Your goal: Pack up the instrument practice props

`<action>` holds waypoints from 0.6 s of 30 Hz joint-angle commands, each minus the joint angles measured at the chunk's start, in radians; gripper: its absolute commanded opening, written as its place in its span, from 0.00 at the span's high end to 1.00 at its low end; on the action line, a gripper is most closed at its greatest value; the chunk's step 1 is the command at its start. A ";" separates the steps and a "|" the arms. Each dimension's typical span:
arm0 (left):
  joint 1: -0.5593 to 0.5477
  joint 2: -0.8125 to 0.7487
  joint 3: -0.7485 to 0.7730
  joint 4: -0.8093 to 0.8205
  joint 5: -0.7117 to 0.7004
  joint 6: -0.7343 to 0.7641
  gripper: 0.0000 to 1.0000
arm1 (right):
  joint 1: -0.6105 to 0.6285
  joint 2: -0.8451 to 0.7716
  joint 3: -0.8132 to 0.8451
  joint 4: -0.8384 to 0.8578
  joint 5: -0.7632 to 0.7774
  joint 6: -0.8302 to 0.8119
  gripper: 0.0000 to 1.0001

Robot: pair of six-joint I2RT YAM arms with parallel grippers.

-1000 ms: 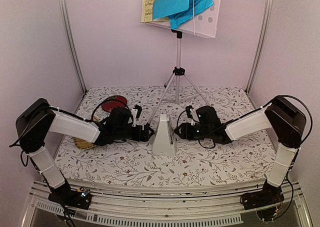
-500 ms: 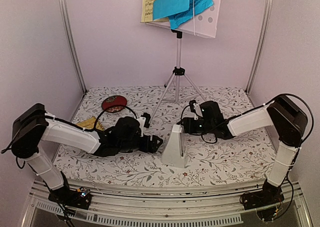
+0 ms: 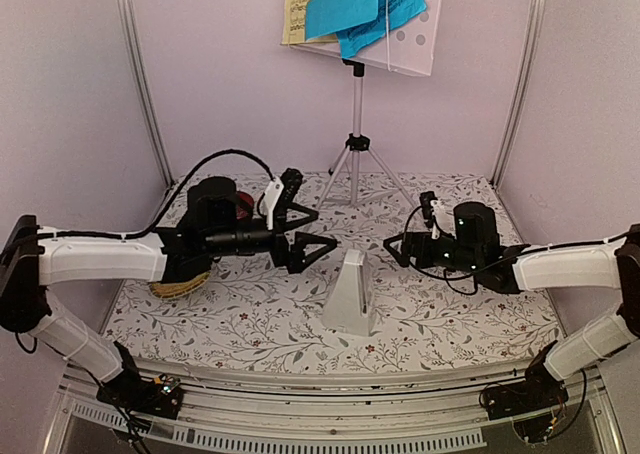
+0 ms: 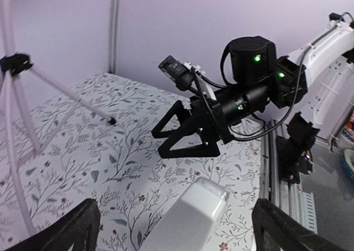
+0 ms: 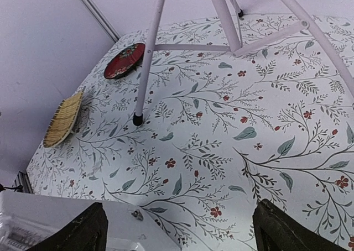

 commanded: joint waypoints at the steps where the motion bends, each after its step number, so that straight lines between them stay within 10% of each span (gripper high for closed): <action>1: 0.032 0.151 0.149 -0.014 0.349 0.110 0.02 | -0.011 -0.149 -0.059 0.001 -0.052 -0.007 0.06; 7: 0.033 0.339 0.305 -0.040 0.548 0.094 0.05 | -0.025 -0.327 -0.129 -0.018 -0.047 0.022 0.00; 18: 0.008 0.403 0.302 -0.125 0.501 0.161 0.22 | -0.034 -0.436 -0.153 -0.074 -0.007 0.020 0.01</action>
